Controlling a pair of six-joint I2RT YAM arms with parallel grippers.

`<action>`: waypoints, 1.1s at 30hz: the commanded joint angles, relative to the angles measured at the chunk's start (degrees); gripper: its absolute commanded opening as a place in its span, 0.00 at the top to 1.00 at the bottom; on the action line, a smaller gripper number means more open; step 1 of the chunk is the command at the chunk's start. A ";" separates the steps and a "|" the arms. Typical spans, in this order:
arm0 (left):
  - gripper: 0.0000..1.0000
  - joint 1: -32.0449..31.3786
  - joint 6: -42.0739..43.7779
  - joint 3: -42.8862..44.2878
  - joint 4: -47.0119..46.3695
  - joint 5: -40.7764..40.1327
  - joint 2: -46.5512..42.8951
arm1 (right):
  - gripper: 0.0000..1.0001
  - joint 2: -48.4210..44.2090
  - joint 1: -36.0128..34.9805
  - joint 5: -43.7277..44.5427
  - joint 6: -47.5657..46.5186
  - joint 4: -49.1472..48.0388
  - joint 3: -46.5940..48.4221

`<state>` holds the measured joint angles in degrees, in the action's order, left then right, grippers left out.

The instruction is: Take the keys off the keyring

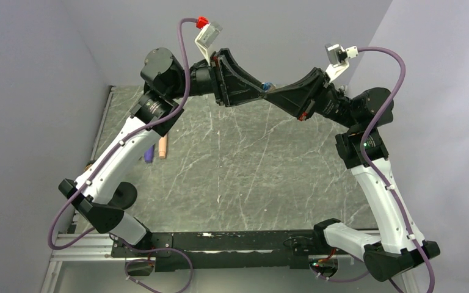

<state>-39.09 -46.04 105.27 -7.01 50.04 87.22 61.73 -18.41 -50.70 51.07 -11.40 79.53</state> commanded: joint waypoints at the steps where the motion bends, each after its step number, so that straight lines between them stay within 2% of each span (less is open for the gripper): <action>1: 0.51 -0.60 8.83 2.79 11.03 -3.94 -2.04 | 1.00 -1.54 0.16 4.87 -5.79 6.80 2.78; 3: 0.47 -0.34 10.41 0.92 14.90 -7.41 -4.09 | 1.00 -1.74 0.14 9.65 -8.03 12.80 4.41; 6: 0.44 0.06 6.32 -6.23 11.84 -8.57 -7.49 | 1.00 -1.15 0.06 16.44 -7.47 21.33 6.23; 9: 0.39 0.07 -1.89 -16.09 0.84 -7.77 -10.81 | 1.00 0.07 0.16 15.53 -1.92 22.97 6.00; 12: 0.39 0.01 -9.40 -25.49 -9.83 -10.27 -13.85 | 1.00 2.06 0.22 14.04 2.94 26.89 7.37; 15: 0.38 0.06 -15.55 -32.47 -18.28 -15.15 -15.67 | 1.00 5.66 0.47 15.23 5.84 40.46 11.81; 17: 0.38 -0.03 -17.73 -36.11 -17.64 -21.10 -16.72 | 1.00 10.11 1.06 12.71 7.81 49.78 14.17; 19: 0.36 -0.24 -19.85 -39.72 -18.97 -25.28 -17.98 | 1.00 13.22 1.19 7.86 9.77 54.77 13.70; 22: 0.35 -0.88 -21.96 -43.08 -22.11 -28.13 -18.92 | 1.00 13.14 1.14 6.47 11.91 55.13 9.81; 27: 0.35 -1.99 -22.09 -41.54 -18.03 -29.33 -17.96 | 1.00 13.18 1.36 6.80 11.08 54.70 8.42; 33: 0.42 -2.36 -26.94 -42.62 -18.80 -32.99 -16.74 | 1.00 10.69 1.36 6.38 13.33 46.33 4.49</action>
<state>-41.15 -69.06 61.82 -23.03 20.88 70.67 75.68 -17.28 -42.61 61.43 40.86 85.78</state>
